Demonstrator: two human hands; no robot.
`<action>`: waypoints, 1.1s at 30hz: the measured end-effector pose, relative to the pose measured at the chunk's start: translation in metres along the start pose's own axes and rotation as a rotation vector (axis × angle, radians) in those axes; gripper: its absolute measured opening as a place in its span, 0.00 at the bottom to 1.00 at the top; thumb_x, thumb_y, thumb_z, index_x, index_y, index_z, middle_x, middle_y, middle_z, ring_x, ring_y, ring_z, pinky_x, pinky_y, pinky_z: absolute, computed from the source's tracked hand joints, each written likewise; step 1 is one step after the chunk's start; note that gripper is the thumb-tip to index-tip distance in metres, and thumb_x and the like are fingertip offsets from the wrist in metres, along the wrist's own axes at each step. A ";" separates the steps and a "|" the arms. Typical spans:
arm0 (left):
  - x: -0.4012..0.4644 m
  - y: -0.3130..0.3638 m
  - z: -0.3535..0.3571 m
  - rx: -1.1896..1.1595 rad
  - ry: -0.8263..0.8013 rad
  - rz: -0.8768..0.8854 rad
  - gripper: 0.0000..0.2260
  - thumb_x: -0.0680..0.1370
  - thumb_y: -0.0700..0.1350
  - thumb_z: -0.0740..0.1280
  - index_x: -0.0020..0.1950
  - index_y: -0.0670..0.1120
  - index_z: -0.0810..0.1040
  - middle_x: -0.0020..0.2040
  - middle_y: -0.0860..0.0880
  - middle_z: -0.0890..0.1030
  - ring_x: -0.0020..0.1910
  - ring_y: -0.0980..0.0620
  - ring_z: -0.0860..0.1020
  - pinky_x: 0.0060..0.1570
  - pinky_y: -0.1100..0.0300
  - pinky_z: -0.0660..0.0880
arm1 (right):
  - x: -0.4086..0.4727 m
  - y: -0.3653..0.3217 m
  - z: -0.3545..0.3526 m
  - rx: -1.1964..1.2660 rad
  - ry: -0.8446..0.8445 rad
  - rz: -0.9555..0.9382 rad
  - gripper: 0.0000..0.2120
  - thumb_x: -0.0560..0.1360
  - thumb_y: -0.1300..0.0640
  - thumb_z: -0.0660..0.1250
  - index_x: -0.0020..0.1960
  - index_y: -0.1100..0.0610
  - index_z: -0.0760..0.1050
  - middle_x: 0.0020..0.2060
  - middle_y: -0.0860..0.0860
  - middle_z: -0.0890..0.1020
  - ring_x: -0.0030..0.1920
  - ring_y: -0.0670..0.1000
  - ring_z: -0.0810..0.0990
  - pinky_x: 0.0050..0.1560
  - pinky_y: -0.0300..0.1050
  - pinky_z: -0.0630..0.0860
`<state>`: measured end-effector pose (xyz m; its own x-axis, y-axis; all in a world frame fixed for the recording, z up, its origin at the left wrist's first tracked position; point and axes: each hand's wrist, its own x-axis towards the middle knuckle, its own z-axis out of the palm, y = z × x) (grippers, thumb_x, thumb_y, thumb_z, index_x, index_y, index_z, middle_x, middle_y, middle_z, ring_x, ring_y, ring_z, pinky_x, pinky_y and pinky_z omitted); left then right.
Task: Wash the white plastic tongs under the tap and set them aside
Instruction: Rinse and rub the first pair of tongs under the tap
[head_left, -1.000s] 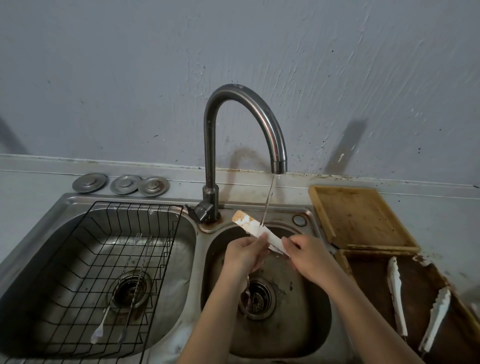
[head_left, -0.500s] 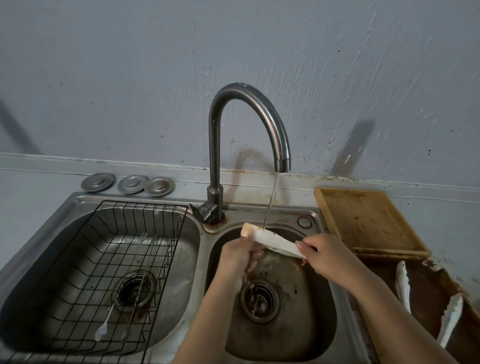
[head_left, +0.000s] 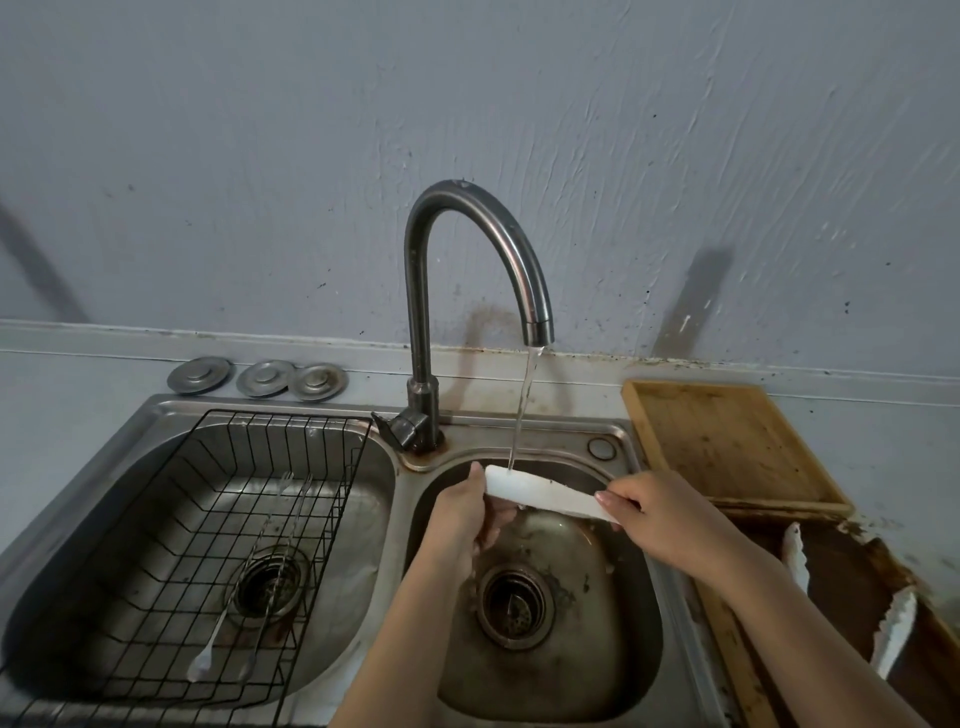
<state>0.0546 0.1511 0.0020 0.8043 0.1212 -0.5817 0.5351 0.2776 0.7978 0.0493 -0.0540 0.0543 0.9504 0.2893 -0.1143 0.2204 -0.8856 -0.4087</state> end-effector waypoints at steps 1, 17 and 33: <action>0.001 0.000 0.000 -0.013 0.002 -0.004 0.20 0.80 0.55 0.56 0.47 0.40 0.79 0.31 0.46 0.81 0.21 0.56 0.73 0.20 0.64 0.65 | 0.000 -0.001 0.001 -0.002 0.000 -0.007 0.19 0.79 0.48 0.57 0.32 0.54 0.72 0.25 0.50 0.73 0.26 0.47 0.72 0.32 0.45 0.68; 0.002 -0.005 0.015 -0.230 -0.079 0.160 0.22 0.73 0.43 0.71 0.63 0.46 0.67 0.52 0.38 0.78 0.40 0.42 0.84 0.35 0.56 0.81 | 0.010 -0.023 0.012 -0.324 0.171 -0.105 0.16 0.80 0.46 0.52 0.41 0.51 0.73 0.28 0.45 0.72 0.30 0.46 0.74 0.27 0.39 0.65; -0.002 -0.003 0.022 -0.489 -0.111 0.165 0.25 0.72 0.34 0.70 0.62 0.52 0.65 0.56 0.34 0.76 0.49 0.39 0.81 0.34 0.55 0.81 | 0.004 -0.025 0.023 -0.524 0.281 -0.236 0.13 0.80 0.46 0.51 0.54 0.50 0.72 0.43 0.48 0.82 0.40 0.50 0.82 0.34 0.43 0.76</action>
<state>0.0573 0.1287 0.0037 0.9043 0.1063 -0.4135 0.2377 0.6792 0.6944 0.0430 -0.0219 0.0437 0.8686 0.4555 0.1953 0.4417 -0.8902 0.1115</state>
